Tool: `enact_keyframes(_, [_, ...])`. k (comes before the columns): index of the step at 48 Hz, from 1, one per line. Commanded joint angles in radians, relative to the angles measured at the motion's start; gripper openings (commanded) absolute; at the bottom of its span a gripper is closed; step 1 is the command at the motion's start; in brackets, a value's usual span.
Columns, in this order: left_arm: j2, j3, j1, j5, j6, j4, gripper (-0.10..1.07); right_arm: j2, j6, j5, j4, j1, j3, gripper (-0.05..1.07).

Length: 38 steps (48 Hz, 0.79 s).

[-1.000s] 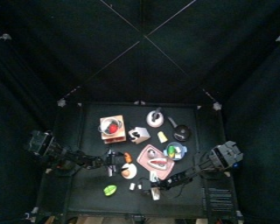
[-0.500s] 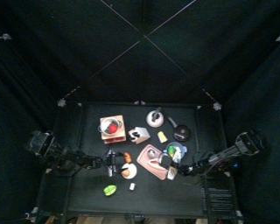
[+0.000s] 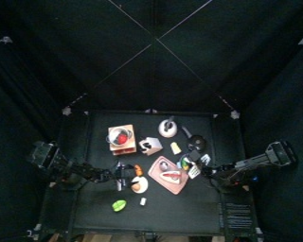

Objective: Place white sushi piece in bowl

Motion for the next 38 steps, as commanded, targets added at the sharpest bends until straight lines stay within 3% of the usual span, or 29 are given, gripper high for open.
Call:
enact_keyframes(1, [-0.003,-0.02,0.003,-0.005,0.0,-0.002,1.03,0.005,0.009,-0.005,0.006,-0.008,-0.002,0.75])
enact_keyframes(13, [-0.003,-0.02,0.003,-0.003,0.0,-0.002,1.03,0.023,0.011,-0.046,0.009,-0.008,0.0,0.91])
enact_keyframes(38, [-0.003,-0.02,0.003,-0.003,0.0,-0.002,1.03,0.006,0.009,0.041,0.095,-0.011,-0.017,0.94])
